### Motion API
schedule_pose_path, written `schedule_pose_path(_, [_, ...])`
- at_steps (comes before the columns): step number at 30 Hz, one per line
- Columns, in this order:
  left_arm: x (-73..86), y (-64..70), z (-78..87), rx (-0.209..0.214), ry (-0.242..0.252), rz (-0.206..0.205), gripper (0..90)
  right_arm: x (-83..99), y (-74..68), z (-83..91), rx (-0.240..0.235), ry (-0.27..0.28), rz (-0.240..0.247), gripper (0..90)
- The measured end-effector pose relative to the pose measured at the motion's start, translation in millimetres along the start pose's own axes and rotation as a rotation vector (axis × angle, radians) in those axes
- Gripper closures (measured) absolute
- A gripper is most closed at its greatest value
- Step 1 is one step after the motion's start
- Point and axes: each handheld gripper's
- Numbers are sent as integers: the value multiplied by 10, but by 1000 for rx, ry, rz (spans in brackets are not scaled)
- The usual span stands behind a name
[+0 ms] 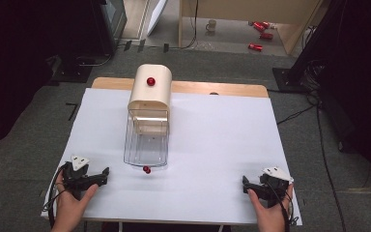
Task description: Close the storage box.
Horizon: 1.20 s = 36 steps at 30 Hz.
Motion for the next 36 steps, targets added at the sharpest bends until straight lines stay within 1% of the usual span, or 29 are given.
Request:
schedule_pose_path(5, [1,1,1,-1,1,0,54,6,-24,7,9,1,2,6])
schedule_pose_path(6, [1,1,1,-1,1,0,54,18,-55,15,30,9,-23,5])
schedule_pose_path(7, [1,3,0,-1,2,1,54,32,-84,24,36,19,-42,19])
schedule_pose_path(8, [0,1,1,-1,1,0,54,38,-120,37,43,17,-47,45])
schedule_pose_path(9, [0,1,1,-1,1,0,54,38,-120,37,43,17,-47,45])
schedule_pose_path(10, [0,1,0,-1,0,0,54,32,-193,55,43,25,-29,54])
schedule_pose_path(11, [0,1,0,-1,0,0,54,32,-193,55,43,25,-29,54])
schedule_pose_path(12, [-1,1,0,0,0,0,54,9,-264,69,21,36,-21,54])
schedule_pose_path(14, [-1,1,0,-1,0,0,54,-21,-348,74,-3,42,-23,54])
schedule_pose_path(15, [-1,1,0,-1,0,0,54,-21,-348,74,-3,42,-23,54])
schedule_pose_path(16, [-1,1,0,-1,0,0,54,-47,-450,73,-21,43,-3,54])
schedule_pose_path(17, [-1,1,0,-1,0,0,54,-47,-450,73,-21,43,-3,54])
schedule_pose_path(18, [0,1,0,-1,1,0,54,-73,-559,75,-41,48,18,55])
schedule_pose_path(19, [0,1,0,-1,1,0,54,-73,-559,75,-41,48,18,55])
schedule_pose_path(20, [0,2,0,-1,1,0,54,-98,-670,75,-55,54,36,63])
schedule_pose_path(21, [0,2,0,-1,1,0,54,-98,-670,75,-55,54,36,63])
schedule_pose_path(23, [0,1,0,-1,1,0,54,-125,-779,70,-66,60,49,72])
schedule_pose_path(24, [0,1,0,-1,1,0,54,-138,-829,64,-79,63,58,73])
schedule_pose_path(25, [0,1,0,-1,1,0,54,-169,-926,52,-100,67,70,76])
schedule_pose_path(26, [0,1,0,0,0,0,54,-188,-973,46,-109,68,77,78])
schedule_pose_path(28, [0,2,-1,0,1,2,54,-223,-1060,41,-117,77,89,131])
schedule_pose_path(29, [0,2,-1,0,2,2,54,-223,-1060,41,-117,77,89,131])
schedule_pose_path(30, [0,1,0,0,0,0,54,-256,-1138,34,-137,86,97,131])
schedule_pose_path(32, [0,0,0,0,0,0,54,-279,-1217,18,-157,82,107,131])
schedule_pose_path(33, [0,0,0,0,0,0,54,-279,-1217,18,-157,82,107,131])
schedule_pose_path(34, [0,1,0,0,1,0,54,-293,-1288,-6,-168,77,125,132])
schedule_pose_path(35, [0,1,0,0,1,0,54,-293,-1288,-6,-168,77,125,132])
schedule_pose_path(36, [0,1,0,-1,1,0,54,-299,-1321,-18,-173,75,132,132])
Point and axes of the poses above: each handheld gripper's, and its own axes: z roughly backward along the jaws, x roughly out of its underside, y roughly to its right, and after that the axes turned 15 degrees about -x, right-handed
